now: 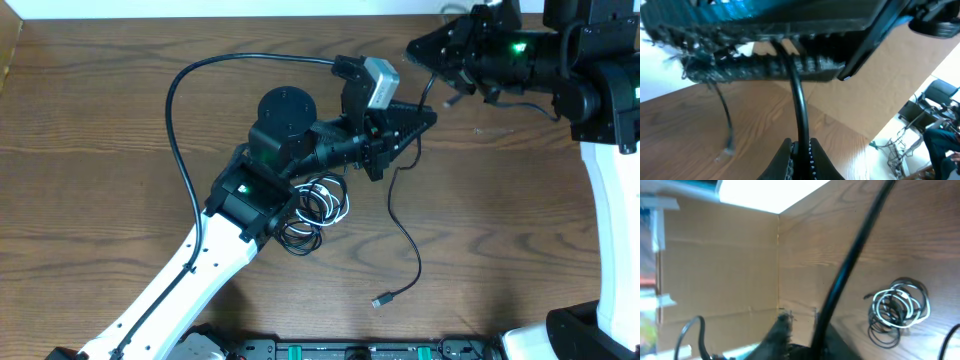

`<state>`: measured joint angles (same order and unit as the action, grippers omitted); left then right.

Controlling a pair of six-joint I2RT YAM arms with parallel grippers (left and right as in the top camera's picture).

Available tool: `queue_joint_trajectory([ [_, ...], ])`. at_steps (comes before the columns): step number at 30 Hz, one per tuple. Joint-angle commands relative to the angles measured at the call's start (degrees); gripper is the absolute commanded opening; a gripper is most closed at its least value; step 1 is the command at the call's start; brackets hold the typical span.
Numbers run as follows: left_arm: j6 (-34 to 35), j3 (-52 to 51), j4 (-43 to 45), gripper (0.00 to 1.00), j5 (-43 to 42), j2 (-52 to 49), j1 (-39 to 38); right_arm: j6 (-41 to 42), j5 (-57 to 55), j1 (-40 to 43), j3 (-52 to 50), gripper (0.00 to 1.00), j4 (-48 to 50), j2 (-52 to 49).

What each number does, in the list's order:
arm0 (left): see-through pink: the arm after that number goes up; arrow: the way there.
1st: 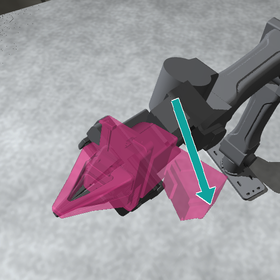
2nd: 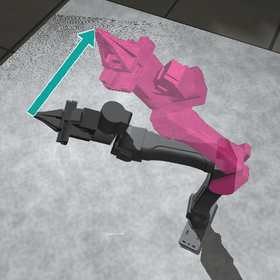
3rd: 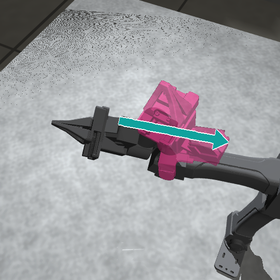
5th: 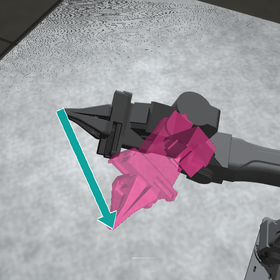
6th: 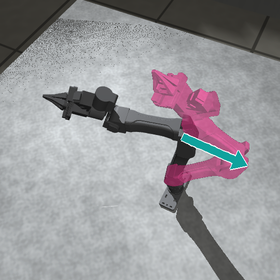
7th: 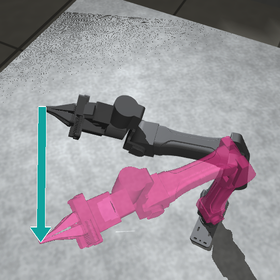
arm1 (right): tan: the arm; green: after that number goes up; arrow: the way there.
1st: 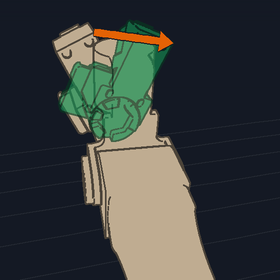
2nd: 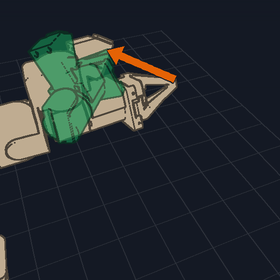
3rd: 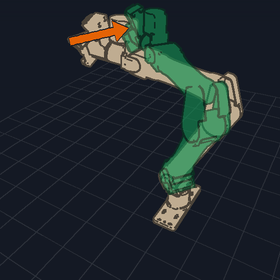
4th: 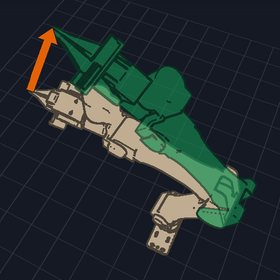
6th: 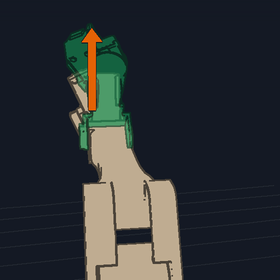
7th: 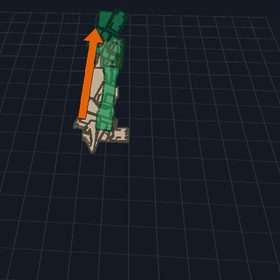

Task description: Untangle cables

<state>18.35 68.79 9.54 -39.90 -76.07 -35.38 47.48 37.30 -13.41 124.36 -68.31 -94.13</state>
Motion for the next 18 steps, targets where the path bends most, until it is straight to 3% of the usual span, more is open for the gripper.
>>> queue_joint_trajectory([
  [1,1.97,0.17,-1.11,0.07,3.39,0.11,-0.07,-7.45,-6.38,-0.15,0.46,0.52,-2.08,-0.02],
  [3,1.92,0.17,-4.35,0.07,6.88,0.11,-0.07,-8.59,-13.62,0.07,0.46,0.75,-5.42,-0.02],
  [8,1.84,0.17,-17.64,0.07,19.8,0.11,-0.07,-8.59,-30.88,1.05,0.46,0.99,-14.4,-0.02],
  [14,0.37,0.22,-27.26,0.07,22.53,0.11,-0.09,-8.61,-45.62,1.05,0.46,0.99,-25.44,-0.02],
  [18,0.35,0.22,-29.77,0.07,22.47,0.07,-0.13,-11.34,-46.56,0.96,-0.13,0.99,-29.0,0.0],
])
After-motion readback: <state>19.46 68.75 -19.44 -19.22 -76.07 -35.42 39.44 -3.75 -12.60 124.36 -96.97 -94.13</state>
